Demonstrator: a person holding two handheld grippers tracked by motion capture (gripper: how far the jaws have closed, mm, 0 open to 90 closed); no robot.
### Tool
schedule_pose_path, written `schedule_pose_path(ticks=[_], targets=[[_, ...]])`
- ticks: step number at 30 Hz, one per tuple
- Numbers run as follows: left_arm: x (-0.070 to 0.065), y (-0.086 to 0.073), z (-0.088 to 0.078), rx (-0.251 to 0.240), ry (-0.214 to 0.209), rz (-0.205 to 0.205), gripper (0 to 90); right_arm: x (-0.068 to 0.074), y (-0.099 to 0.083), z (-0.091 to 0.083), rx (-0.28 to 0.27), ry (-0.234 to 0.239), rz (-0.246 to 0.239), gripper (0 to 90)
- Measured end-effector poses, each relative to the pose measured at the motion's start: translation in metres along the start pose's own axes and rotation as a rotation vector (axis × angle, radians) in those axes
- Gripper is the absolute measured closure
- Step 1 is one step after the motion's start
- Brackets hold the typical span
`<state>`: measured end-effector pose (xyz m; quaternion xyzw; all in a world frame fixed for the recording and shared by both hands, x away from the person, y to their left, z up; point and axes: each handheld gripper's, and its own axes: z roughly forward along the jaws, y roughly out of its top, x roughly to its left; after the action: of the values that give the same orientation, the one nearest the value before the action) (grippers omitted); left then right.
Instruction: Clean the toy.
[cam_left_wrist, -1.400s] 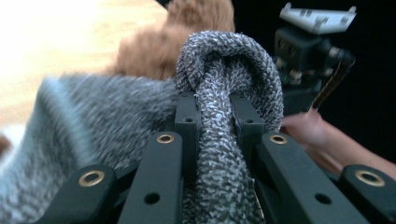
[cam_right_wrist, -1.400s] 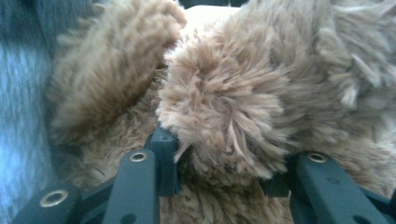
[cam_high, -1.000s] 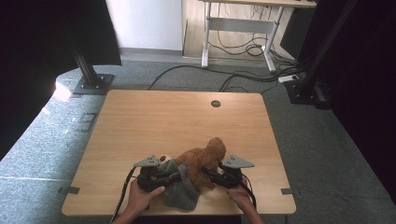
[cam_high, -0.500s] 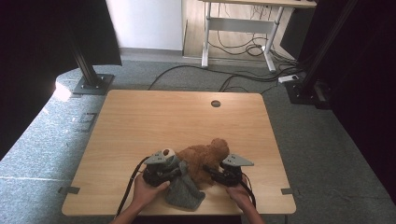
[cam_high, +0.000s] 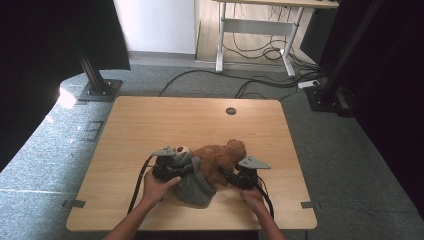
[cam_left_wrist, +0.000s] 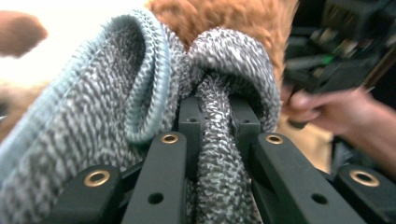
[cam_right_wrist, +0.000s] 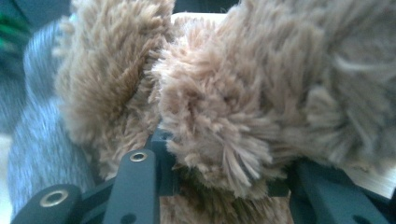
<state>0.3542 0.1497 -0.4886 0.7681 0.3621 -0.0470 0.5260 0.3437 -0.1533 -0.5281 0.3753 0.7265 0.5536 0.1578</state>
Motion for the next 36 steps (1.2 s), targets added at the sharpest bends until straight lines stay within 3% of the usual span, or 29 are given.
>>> schedule_pose_path(ticks=[4, 7, 9, 10, 12, 14, 17, 20, 23, 26, 29, 32, 36], targets=[[-0.011, 0.017, -0.017, -0.108, -0.046, -0.001, 78.1, 0.003, -0.006, -0.006, 0.006, 0.016, -0.018, 57.3], [-0.014, 0.038, -0.022, -0.158, -0.002, 0.006, 78.0, 0.004, -0.009, -0.009, 0.011, 0.021, -0.024, 56.9], [-0.012, 0.046, -0.017, -0.125, 0.021, -0.016, 78.0, 0.005, -0.010, -0.011, 0.008, 0.017, -0.035, 55.5], [-0.010, 0.048, -0.007, -0.067, 0.037, -0.031, 77.9, 0.006, -0.011, -0.011, 0.003, 0.014, -0.039, 54.8], [-0.006, 0.044, 0.007, 0.012, 0.053, -0.040, 77.7, 0.006, -0.013, -0.012, -0.004, 0.016, -0.041, 51.6], [-0.004, 0.033, 0.019, 0.062, 0.072, -0.025, 77.8, 0.006, -0.012, -0.015, 0.001, 0.019, -0.043, 43.7], [-0.006, 0.023, 0.017, 0.031, 0.077, -0.006, 78.3, 0.003, -0.011, -0.023, 0.034, 0.007, -0.016, 30.5], [-0.009, 0.017, 0.013, 0.034, 0.093, 0.023, 78.5, -0.001, -0.008, -0.034, -0.012, 0.024, 0.029, 28.5], [-0.009, 0.009, 0.009, 0.010, 0.091, 0.024, 78.5, -0.001, -0.002, -0.042, -0.052, 0.044, 0.047, 32.1], [-0.010, 0.006, 0.006, 0.000, 0.097, 0.029, 78.5, 0.004, 0.001, -0.041, -0.060, 0.049, 0.025, 46.2], [-0.008, 0.007, -0.003, 0.001, 0.104, 0.022, 78.4, 0.004, 0.000, -0.038, -0.050, 0.052, 0.038, 58.1], [-0.005, 0.008, -0.017, -0.002, 0.100, 0.007, 78.2, 0.003, -0.001, -0.036, -0.036, 0.055, 0.026, 60.8], [-0.008, 0.007, -0.041, -0.060, 0.113, -0.012, 77.4, 0.007, 0.000, -0.033, -0.032, 0.060, 0.006, 61.0]])
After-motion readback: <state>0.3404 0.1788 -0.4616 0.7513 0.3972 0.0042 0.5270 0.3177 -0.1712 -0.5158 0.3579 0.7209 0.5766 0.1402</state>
